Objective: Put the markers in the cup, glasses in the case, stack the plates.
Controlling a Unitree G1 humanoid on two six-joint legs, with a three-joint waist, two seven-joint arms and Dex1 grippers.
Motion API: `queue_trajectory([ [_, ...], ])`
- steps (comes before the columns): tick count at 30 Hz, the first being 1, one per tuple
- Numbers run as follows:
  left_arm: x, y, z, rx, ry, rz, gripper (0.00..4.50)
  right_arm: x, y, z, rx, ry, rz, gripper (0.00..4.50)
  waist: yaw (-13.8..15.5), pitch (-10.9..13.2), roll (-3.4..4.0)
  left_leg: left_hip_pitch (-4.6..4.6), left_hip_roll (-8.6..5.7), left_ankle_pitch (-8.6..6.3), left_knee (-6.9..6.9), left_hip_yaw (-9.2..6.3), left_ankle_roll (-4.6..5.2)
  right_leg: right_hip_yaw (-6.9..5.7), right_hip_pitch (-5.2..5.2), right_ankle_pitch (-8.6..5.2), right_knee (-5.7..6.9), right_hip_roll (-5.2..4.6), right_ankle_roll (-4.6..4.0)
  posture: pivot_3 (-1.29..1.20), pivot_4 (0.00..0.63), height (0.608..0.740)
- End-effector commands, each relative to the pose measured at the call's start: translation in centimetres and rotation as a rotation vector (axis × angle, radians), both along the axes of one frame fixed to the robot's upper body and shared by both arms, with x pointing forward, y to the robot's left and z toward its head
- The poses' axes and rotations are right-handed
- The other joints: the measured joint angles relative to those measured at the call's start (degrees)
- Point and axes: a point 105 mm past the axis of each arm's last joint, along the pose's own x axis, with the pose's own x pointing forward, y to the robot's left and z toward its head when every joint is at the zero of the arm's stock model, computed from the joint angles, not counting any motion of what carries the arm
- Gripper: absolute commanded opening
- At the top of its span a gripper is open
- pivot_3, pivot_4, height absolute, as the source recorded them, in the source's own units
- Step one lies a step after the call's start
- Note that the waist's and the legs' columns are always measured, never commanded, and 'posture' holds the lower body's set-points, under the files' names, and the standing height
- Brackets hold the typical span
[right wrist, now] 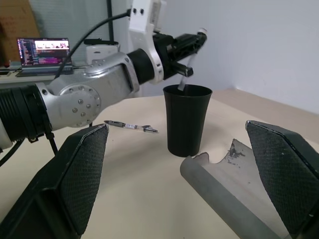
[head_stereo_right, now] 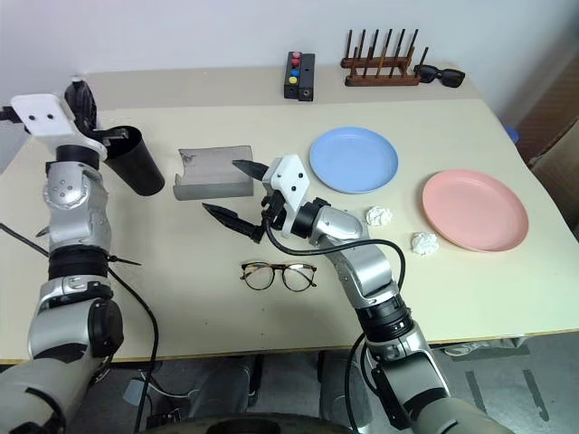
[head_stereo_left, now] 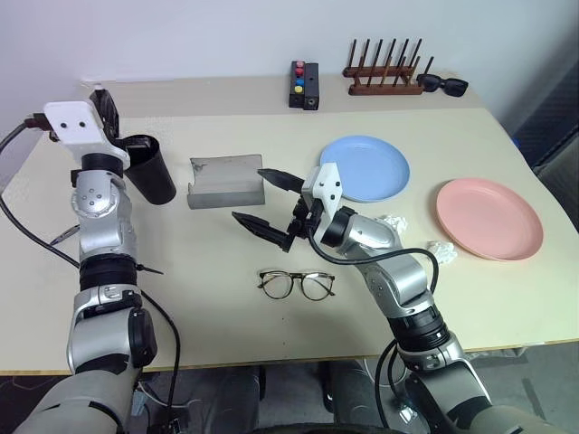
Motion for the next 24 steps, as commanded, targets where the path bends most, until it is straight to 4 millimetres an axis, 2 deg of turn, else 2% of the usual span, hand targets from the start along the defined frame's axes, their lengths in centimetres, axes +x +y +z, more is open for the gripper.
queue_trajectory([
  [1,-0.4,-0.3,1.1,0.011,-0.05,-0.006,0.05,-0.3,0.0,1.3,0.04,-0.037,0.012,4.5,-0.04,0.0,0.0,0.0,0.0,0.0,0.0,0.0,0.0,0.0,0.0,0.0,0.0,0.0,0.0,0.0,0.15,0.739],
  [3,-0.3,-0.4,0.7,0.003,-0.041,-0.012,0.05,-0.4,0.1,1.3,0.04,-0.038,0.011,4.5,-0.07,0.0,0.0,0.0,0.0,0.0,-0.01,0.0,0.0,0.0,0.0,0.0,0.01,0.0,0.0,0.0,0.15,0.739],
  [6,-0.3,-0.5,0.5,-0.003,-0.034,-0.016,1.28,-0.4,0.1,1.3,0.041,-0.038,0.012,4.5,-0.08,0.0,0.0,0.01,0.0,0.0,-0.01,-0.01,0.0,0.0,0.0,0.0,0.02,0.0,0.0,0.0,0.15,0.739],
  [12,-0.4,-0.7,0.1,-0.009,-0.026,-0.017,4.27,-0.4,0.2,1.4,0.042,-0.039,0.015,4.5,-0.06,0.0,0.0,0.01,0.0,0.0,-0.01,-0.01,0.0,0.0,0.0,0.0,0.02,0.0,0.0,0.0,0.15,0.739],
  [13,-0.4,-0.7,0.1,-0.014,-0.027,-0.018,4.43,-0.4,0.2,1.4,0.042,-0.039,0.016,4.5,-0.06,0.0,0.0,0.01,0.0,0.0,-0.01,-0.01,0.0,0.0,0.0,0.0,0.02,0.0,0.0,0.0,0.15,0.739],
  [18,-1.0,-0.4,0.8,-0.038,-0.052,-0.015,4.43,-0.5,0.3,1.4,0.043,-0.039,0.019,4.5,-0.06,0.0,0.0,0.0,0.0,0.0,0.0,-0.02,0.0,0.0,-0.01,0.0,0.04,0.0,0.0,0.0,0.15,0.739],
  [20,-1.6,1.1,1.7,-0.068,-0.073,0.013,4.43,-0.5,0.4,1.4,0.043,-0.039,0.018,4.5,-0.1,0.0,0.0,0.0,0.0,0.0,0.0,-0.02,0.0,0.0,-0.01,0.0,0.04,0.0,0.0,0.0,0.15,0.739],
  [23,-3.1,4.4,3.2,-0.074,-0.065,0.082,4.43,-0.6,0.4,1.4,0.044,-0.038,0.014,4.5,-0.74,0.0,0.0,0.01,0.02,0.0,-0.02,-0.02,0.0,0.0,-0.04,0.0,0.06,0.03,0.0,0.0,0.15,0.739],
  [24,-3.7,6.1,3.3,-0.06,-0.018,0.131,4.43,-0.6,0.3,1.4,0.044,-0.037,0.012,4.5,-1.18,0.0,0.0,0.01,0.02,0.0,-0.04,-0.03,0.0,0.0,-0.05,0.0,0.08,0.04,0.0,0.0,0.15,0.739],
])
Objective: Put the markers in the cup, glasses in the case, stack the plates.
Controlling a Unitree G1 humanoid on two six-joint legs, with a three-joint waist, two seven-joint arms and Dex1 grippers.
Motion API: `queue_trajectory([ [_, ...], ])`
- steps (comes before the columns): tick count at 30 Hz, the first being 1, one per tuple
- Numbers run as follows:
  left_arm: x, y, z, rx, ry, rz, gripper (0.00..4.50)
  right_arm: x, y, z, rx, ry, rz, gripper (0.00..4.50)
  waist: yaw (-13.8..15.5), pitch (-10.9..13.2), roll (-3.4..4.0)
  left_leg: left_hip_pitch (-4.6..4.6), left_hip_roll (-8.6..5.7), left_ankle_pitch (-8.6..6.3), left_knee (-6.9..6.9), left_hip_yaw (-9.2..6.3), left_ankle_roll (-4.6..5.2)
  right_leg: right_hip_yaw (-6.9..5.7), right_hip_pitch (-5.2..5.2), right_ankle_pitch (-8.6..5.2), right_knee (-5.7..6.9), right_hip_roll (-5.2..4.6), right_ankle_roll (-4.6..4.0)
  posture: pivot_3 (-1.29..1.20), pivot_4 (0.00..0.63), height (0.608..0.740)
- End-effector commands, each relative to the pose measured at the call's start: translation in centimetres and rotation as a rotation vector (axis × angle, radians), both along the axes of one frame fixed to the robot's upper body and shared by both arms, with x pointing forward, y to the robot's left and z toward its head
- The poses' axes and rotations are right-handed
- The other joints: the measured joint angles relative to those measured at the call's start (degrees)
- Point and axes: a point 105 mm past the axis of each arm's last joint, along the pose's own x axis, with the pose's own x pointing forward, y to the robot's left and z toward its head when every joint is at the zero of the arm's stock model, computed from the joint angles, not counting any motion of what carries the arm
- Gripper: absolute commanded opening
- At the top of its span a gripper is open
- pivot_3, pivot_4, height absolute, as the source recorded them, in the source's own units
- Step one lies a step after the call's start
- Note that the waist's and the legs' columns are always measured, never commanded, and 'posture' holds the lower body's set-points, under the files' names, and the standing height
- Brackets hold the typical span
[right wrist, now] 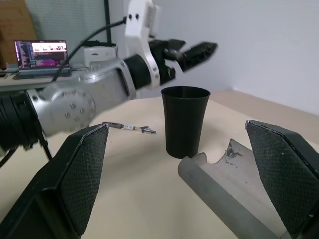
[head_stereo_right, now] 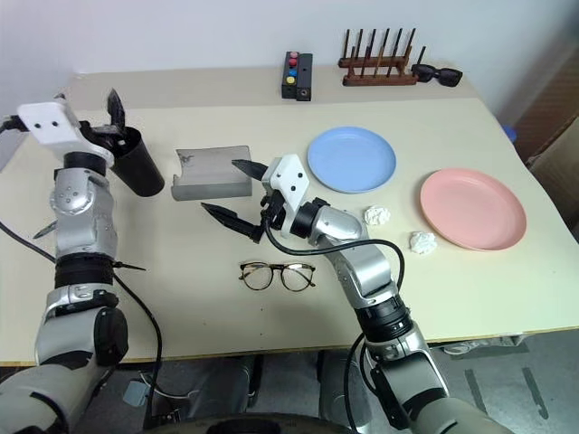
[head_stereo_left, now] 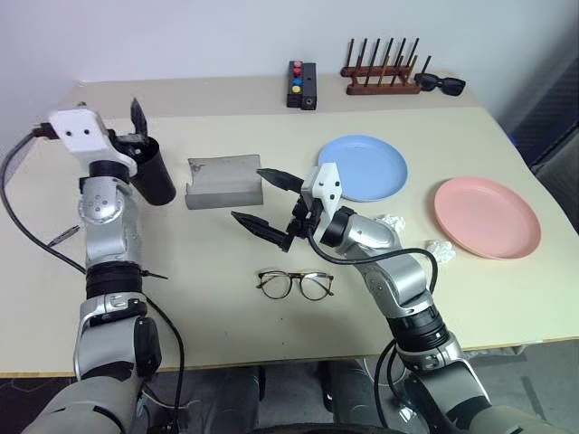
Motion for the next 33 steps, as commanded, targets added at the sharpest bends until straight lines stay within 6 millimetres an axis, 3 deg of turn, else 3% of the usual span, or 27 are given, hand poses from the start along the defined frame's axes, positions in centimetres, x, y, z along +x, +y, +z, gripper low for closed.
queue_trajectory([
  [1,-2.6,5.0,2.6,0.021,0.022,0.133,4.43,-0.6,0.1,1.3,0.034,-0.04,0.012,4.5,-0.81,0.0,0.0,0.0,0.0,0.0,-0.01,-0.02,0.0,0.0,-0.01,0.0,0.04,0.0,0.0,0.0,0.15,0.739],
  [5,-4.9,10.8,0.5,0.059,0.322,0.258,4.43,-0.6,0.1,1.2,0.036,-0.035,0.015,4.5,-1.55,0.01,0.02,0.06,0.01,0.0,-0.13,-0.03,0.0,0.0,-0.05,-0.01,0.13,0.02,-0.01,0.0,0.15,0.739],
  [8,-6.1,12.5,-1.6,0.103,0.496,0.282,4.43,-0.7,0.3,1.1,0.037,-0.029,0.024,4.5,-1.36,0.01,0.02,0.08,0.0,0.0,-0.17,-0.04,0.0,0.0,-0.05,-0.02,0.14,0.02,-0.01,0.0,0.15,0.739],
  [11,-6.7,12.9,-4.5,0.131,0.679,0.231,4.43,-0.8,0.6,1.0,0.039,-0.024,0.038,4.5,-0.88,0.0,0.0,0.08,0.0,0.01,-0.17,-0.05,-0.02,0.0,-0.03,-0.02,0.12,0.01,-0.01,0.0,0.15,0.739],
  [15,-7.4,11.8,-9.4,0.111,0.939,0.038,4.43,-0.9,1.0,1.0,0.043,-0.019,0.056,4.5,-0.71,-0.02,-0.04,0.06,0.01,0.03,-0.17,-0.06,-0.04,0.0,-0.04,-0.03,0.11,0.02,-0.03,0.0,0.15,0.739],
  [20,-7.9,10.3,-12.2,0.14,1.087,-0.135,4.43,-1.0,1.2,0.9,0.046,-0.017,0.061,4.5,-0.76,-0.02,-0.04,0.06,0.02,0.03,-0.21,-0.05,-0.05,0.0,-0.07,-0.03,0.11,0.02,-0.04,0.0,0.15,0.739],
  [28,-8.5,10.8,-15.0,0.149,1.222,-0.189,4.43,-0.9,1.2,0.9,0.051,-0.018,0.052,4.5,-0.77,-0.03,0.0,0.11,0.03,0.04,-0.31,-0.03,-0.06,0.0,-0.12,-0.04,0.13,0.02,-0.06,0.0,0.15,0.739],
  [32,-8.1,10.1,-15.0,0.148,1.213,-0.243,3.16,-0.9,1.1,0.9,0.052,-0.019,0.046,4.5,-0.85,-0.03,0.0,0.12,0.03,0.04,-0.31,-0.03,-0.06,0.01,-0.12,-0.04,0.18,0.02,-0.06,0.0,0.15,0.739],
  [33,-8.0,10.0,-15.0,0.149,1.21,-0.248,2.54,-0.9,1.1,0.9,0.052,-0.019,0.045,4.5,-0.89,-0.03,0.0,0.13,0.03,0.04,-0.31,-0.03,-0.06,0.01,-0.12,-0.04,0.18,0.02,-0.06,0.0,0.15,0.739],
])
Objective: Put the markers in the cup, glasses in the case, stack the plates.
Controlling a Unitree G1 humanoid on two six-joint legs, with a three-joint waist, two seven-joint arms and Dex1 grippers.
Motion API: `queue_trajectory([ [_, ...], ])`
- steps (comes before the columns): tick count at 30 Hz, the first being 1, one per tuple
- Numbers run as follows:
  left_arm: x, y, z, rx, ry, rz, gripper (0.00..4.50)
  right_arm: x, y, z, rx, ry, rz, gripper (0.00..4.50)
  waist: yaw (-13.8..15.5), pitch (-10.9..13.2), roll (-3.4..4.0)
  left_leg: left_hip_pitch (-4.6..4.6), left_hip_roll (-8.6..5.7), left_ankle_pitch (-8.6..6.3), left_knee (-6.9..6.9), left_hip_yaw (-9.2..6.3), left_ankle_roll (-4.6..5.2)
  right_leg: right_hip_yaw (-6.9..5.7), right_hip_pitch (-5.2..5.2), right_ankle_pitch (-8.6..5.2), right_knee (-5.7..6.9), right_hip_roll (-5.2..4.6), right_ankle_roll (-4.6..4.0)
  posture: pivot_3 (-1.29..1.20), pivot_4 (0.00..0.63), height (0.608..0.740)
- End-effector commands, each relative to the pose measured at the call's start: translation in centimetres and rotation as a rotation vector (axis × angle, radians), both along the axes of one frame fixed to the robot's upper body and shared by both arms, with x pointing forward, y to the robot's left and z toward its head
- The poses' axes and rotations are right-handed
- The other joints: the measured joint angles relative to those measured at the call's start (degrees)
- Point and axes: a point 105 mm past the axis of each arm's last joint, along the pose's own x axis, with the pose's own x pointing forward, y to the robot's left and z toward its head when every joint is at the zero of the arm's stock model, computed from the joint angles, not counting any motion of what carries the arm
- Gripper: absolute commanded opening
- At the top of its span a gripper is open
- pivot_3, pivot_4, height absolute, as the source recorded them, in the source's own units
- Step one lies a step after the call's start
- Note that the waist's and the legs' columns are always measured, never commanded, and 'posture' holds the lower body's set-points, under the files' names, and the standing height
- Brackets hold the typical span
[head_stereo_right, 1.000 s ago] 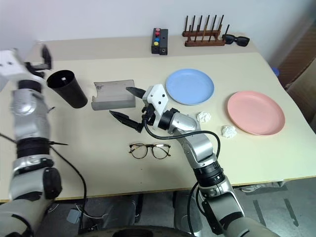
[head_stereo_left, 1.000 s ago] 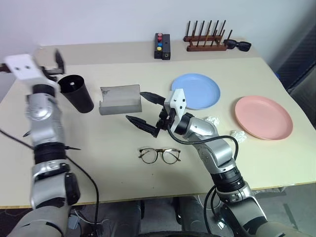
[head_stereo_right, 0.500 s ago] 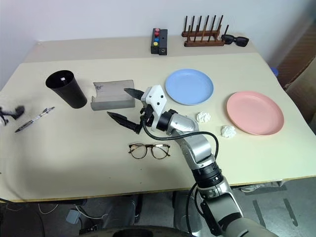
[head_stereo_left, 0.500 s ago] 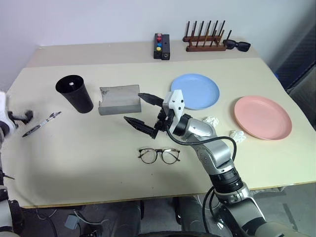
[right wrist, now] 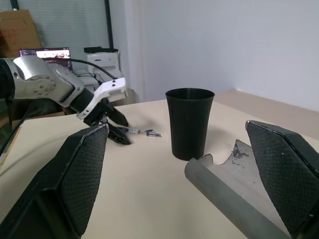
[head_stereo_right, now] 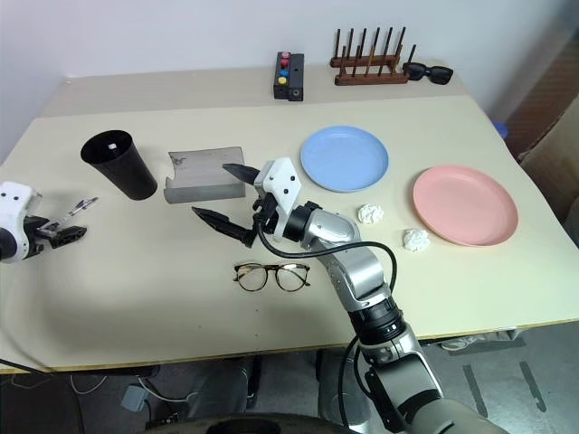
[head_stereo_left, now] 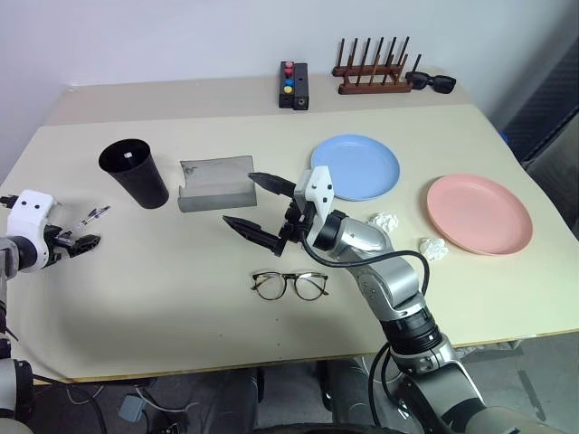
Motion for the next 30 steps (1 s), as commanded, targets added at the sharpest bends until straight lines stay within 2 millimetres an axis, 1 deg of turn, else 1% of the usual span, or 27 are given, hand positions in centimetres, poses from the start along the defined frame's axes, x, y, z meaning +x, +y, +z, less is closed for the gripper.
queue_trajectory([
  [1,-0.5,0.2,-0.8,0.011,0.046,-0.001,2.05,-0.4,0.2,1.1,0.035,-0.04,0.007,4.5,-0.05,0.0,0.0,0.0,0.0,0.0,0.0,0.0,0.0,0.0,0.0,0.0,0.01,0.0,0.0,0.0,0.15,0.739],
  [5,-0.7,0.1,-0.7,0.007,0.04,0.003,0.04,-0.4,0.1,1.1,0.035,-0.038,0.007,4.5,0.0,0.0,0.01,0.0,0.01,0.0,0.0,0.0,0.0,0.0,-0.01,0.0,0.01,0.0,0.0,0.0,0.15,0.739],
  [11,-1.0,0.5,-0.1,0.02,-0.01,0.067,0.04,-0.5,0.2,1.0,0.032,-0.035,0.015,4.5,-0.14,0.0,0.01,0.0,0.01,0.0,-0.01,0.02,0.0,0.02,-0.01,0.0,-0.01,-0.01,0.0,0.0,0.15,0.739],
  [13,-0.7,1.0,1.0,0.047,-0.082,0.118,0.04,-0.5,0.2,1.0,0.031,-0.035,0.02,4.5,-0.1,0.0,0.01,0.0,0.01,0.0,-0.03,0.02,0.0,0.02,-0.02,0.0,-0.01,-0.01,0.0,0.0,0.15,0.739],
  [15,-0.1,1.8,3.1,0.082,-0.202,0.187,0.04,-0.5,0.3,1.0,0.03,-0.035,0.022,4.5,0.08,0.0,-0.02,0.0,0.02,0.0,-0.03,0.01,0.0,0.01,-0.03,0.0,0.0,-0.01,0.0,0.0,0.15,0.739],
  [17,0.5,2.6,6.1,0.111,-0.368,0.271,0.04,-0.5,0.3,1.0,0.029,-0.036,0.024,4.5,0.13,0.0,-0.06,-0.01,0.02,0.0,-0.02,-0.01,-0.01,0.0,-0.03,0.0,-0.01,-0.01,0.0,0.0,0.15,0.739],
  [18,0.8,2.9,7.5,0.096,-0.453,0.309,0.04,-0.5,0.3,1.0,0.029,-0.036,0.025,4.5,0.16,0.0,-0.1,-0.02,0.02,0.01,-0.02,-0.02,-0.02,0.01,-0.03,0.0,-0.01,-0.01,0.0,0.0,0.15,0.739],
  [20,1.2,2.7,11.8,0.057,-0.687,0.361,0.04,-0.5,0.2,1.1,0.028,-0.04,0.025,4.5,0.49,-0.02,-0.18,-0.04,0.01,0.03,-0.01,-0.06,-0.06,-0.02,-0.03,0.01,-0.02,-0.01,0.01,0.0,0.15,0.739],
  [22,1.4,1.7,15.1,0.011,-0.863,0.362,0.04,-0.3,0.1,1.2,0.029,-0.046,0.023,4.5,0.85,-0.05,-0.23,-0.07,0.0,0.06,0.01,-0.07,-0.11,-0.03,-0.02,0.02,-0.06,-0.03,0.01,0.0,0.15,0.739],
  [23,1.7,0.7,16.5,-0.006,-0.934,0.341,0.04,-0.2,0.1,1.3,0.033,-0.051,0.02,4.5,0.92,-0.05,-0.24,-0.08,-0.01,0.07,0.02,-0.07,-0.14,-0.03,0.0,0.02,-0.07,-0.05,0.02,0.0,0.15,0.739],
  [25,2.5,-2.0,18.7,-0.042,-1.043,0.259,0.04,0.1,-0.1,1.9,0.052,-0.067,0.009,4.5,1.16,-0.06,-0.24,-0.08,-0.04,0.09,0.02,-0.04,-0.16,-0.02,0.01,0.02,-0.08,-0.09,0.02,0.0,0.15,0.739],
  [27,3.4,-4.8,19.7,-0.059,-1.106,0.166,0.04,0.2,-0.1,2.5,0.068,-0.089,0.002,4.5,1.37,-0.05,-0.23,-0.07,-0.05,0.1,0.02,-0.03,-0.19,-0.02,0.01,0.02,-0.09,-0.08,0.02,0.0,0.15,0.739],
  [30,4.6,-8.3,20.0,-0.089,-1.148,0.054,0.04,0.3,-0.2,3.2,0.081,-0.119,-0.001,4.5,1.39,-0.05,-0.23,-0.07,-0.05,0.11,0.01,-0.02,-0.21,-0.02,0.01,0.03,-0.08,-0.08,0.02,0.0,0.15,0.739],
])
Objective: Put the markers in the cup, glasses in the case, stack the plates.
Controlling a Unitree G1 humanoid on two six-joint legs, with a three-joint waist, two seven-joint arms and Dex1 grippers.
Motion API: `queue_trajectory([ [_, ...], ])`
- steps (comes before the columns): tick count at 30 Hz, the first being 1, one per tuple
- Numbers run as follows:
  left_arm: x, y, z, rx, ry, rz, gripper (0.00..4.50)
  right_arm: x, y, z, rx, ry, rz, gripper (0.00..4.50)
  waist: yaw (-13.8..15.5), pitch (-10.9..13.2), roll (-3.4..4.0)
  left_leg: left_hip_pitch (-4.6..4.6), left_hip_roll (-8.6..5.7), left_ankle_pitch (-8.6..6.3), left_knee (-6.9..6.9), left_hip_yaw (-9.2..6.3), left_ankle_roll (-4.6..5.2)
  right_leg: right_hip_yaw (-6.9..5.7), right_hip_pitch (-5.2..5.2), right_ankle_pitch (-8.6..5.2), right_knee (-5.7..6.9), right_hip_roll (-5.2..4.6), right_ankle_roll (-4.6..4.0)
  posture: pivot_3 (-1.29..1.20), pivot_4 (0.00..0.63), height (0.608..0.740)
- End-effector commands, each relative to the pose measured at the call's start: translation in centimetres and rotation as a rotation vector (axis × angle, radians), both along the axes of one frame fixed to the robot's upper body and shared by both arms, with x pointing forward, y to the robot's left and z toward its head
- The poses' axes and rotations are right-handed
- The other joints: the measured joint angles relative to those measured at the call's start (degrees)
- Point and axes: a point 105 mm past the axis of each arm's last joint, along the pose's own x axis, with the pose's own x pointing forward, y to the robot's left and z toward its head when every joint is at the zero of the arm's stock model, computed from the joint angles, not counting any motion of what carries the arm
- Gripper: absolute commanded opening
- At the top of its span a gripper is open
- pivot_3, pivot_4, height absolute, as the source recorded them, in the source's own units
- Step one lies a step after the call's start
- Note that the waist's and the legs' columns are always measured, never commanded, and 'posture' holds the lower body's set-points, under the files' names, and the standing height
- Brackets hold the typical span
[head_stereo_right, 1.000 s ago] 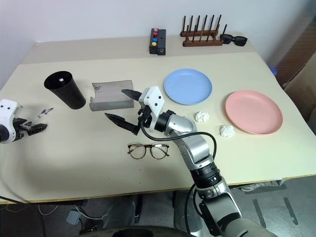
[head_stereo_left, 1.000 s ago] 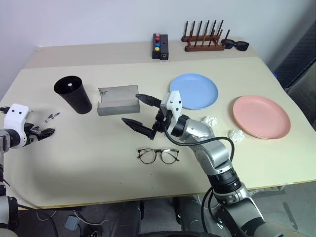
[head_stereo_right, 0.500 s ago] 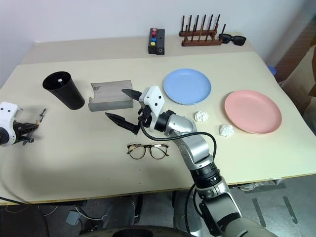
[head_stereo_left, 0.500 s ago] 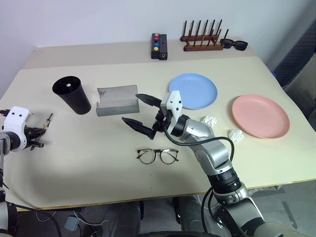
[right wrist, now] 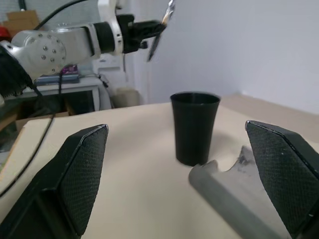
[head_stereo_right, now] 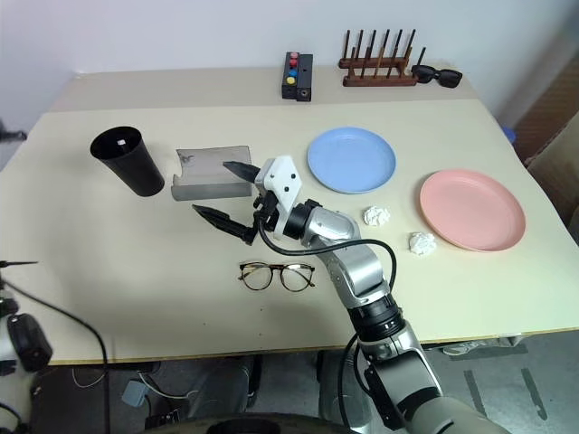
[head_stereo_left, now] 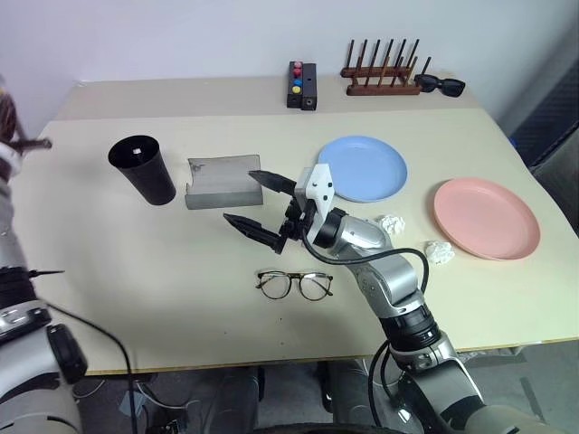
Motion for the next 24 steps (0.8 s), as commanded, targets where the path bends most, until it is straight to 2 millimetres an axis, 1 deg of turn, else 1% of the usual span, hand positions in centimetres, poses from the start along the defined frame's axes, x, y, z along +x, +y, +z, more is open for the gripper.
queue_trajectory([
  [1,0.7,-3.6,1.4,0.053,-0.09,-0.101,0.04,-0.2,0.0,2.2,0.061,-0.078,0.002,4.5,-0.05,0.0,0.0,0.0,0.0,0.0,0.0,0.0,0.0,0.0,0.0,0.0,0.0,0.0,0.0,0.0,0.15,0.739],
  [3,2.0,-5.6,0.4,0.041,-0.093,-0.145,0.04,-0.2,-0.1,2.3,0.063,-0.082,0.0,4.5,-0.01,0.0,0.0,0.0,0.0,0.0,0.0,0.0,0.0,0.0,0.0,0.0,0.0,0.02,0.0,0.0,0.15,0.739],
  [6,3.0,-6.6,-0.7,0.019,-0.093,-0.154,0.04,-0.3,-0.1,2.2,0.06,-0.082,-0.006,4.5,-0.17,0.0,0.0,-0.01,0.0,0.01,0.01,0.01,0.0,0.0,0.0,0.0,0.0,0.01,0.0,0.0,0.15,0.739],
  [12,3.8,-7.1,-2.2,-0.02,-0.087,-0.144,0.04,-0.2,-0.5,2.1,0.058,-0.081,-0.026,4.5,-1.06,0.0,-0.01,-0.01,0.0,0.01,-0.01,-0.01,0.01,0.0,-0.01,0.0,0.01,0.02,0.0,0.0,0.15,0.739],
  [24,2.9,-6.6,-3.9,-0.012,-0.058,-0.074,0.04,-0.2,-0.6,2.0,0.058,-0.075,-0.028,4.5,-1.24,0.0,0.0,0.0,0.0,0.01,-0.01,-0.02,0.01,0.0,-0.01,0.0,0.01,0.03,0.0,0.0,0.15,0.739],
])
